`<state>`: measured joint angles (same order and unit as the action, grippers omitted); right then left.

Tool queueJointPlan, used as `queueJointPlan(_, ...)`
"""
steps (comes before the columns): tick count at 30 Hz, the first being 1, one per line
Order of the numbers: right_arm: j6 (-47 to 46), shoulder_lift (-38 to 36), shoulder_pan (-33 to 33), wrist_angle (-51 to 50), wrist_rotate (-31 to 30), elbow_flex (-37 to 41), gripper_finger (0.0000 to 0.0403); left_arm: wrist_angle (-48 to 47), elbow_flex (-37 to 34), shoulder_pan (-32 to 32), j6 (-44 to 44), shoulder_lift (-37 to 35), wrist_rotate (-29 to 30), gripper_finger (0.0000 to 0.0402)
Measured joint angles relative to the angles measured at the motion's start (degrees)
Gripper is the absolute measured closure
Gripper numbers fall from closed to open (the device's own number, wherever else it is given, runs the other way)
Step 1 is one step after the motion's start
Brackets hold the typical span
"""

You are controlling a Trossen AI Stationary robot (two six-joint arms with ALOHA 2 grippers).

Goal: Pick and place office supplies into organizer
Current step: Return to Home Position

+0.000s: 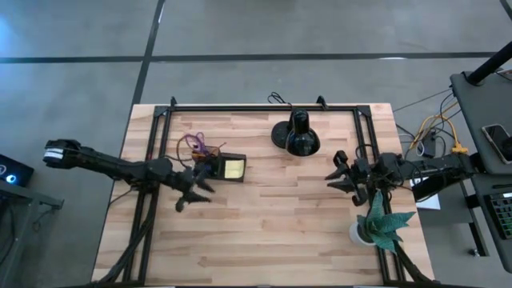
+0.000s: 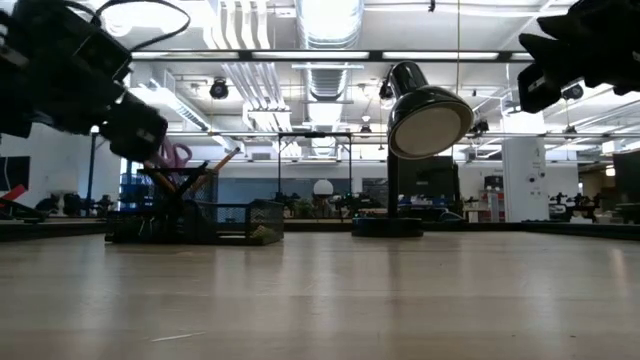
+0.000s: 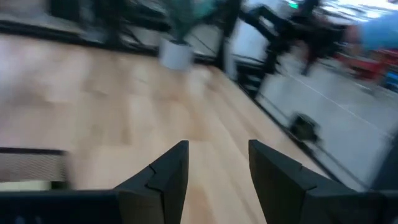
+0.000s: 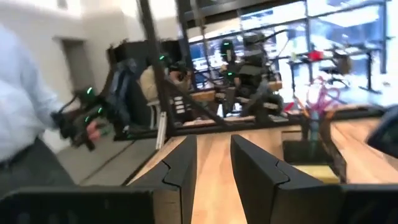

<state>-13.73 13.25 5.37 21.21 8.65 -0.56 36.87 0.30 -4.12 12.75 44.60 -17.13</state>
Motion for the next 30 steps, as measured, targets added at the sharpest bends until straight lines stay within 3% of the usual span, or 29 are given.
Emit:
queueJointPlan(5,4.7,-0.6,0.0,-0.7,5.7,0.0,0.0312,-0.1,0.0,0.0,-1.3,-2.0,7.6,0.0253)
queueJointPlan(16,4.8,0.1,0.0,-1.1,5.9,0.0,0.0312,-0.6,0.0,-0.6,-1.2,0.0,8.1,0.0253)
queueJointPlan(19,4.8,0.1,0.0,-1.3,5.9,0.0,0.0312,-5.6,0.0,-4.3,-1.2,-4.6,11.5,0.0253)
queueJointPlan(23,4.8,-2.7,0.0,-1.5,5.9,0.0,0.0312,-5.4,0.0,-5.2,-1.2,-13.3,10.1,0.0253)
queueJointPlan(30,4.8,-11.0,0.0,-1.2,5.9,0.0,0.0312,-5.6,0.0,-4.4,-1.2,-18.2,10.0,0.0253)
